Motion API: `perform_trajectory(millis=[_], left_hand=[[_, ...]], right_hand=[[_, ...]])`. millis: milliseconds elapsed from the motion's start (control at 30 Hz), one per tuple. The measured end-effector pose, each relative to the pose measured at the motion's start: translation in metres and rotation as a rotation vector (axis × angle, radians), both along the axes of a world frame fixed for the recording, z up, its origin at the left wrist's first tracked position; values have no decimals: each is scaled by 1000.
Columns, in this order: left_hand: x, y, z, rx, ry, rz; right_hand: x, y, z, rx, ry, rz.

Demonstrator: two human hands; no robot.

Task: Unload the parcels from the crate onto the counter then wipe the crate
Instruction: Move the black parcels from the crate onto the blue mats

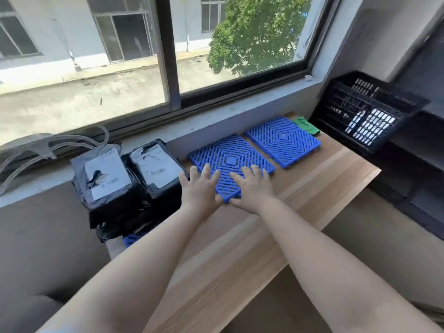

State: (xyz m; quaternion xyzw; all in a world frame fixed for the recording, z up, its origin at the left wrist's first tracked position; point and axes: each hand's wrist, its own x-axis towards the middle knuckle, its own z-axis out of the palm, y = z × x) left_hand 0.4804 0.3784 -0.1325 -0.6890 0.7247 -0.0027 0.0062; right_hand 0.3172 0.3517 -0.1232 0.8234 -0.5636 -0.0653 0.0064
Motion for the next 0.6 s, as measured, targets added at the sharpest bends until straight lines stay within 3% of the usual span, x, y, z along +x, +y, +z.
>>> perform_trajectory(millis=[333,600], left_hand=[[-302,39,17,23,85,-199],[-456,81,-17,42,174,-422]], right_hand=[[-301,103,-1,23,-104,-433],[-449,192,-27,20,-273,-805]])
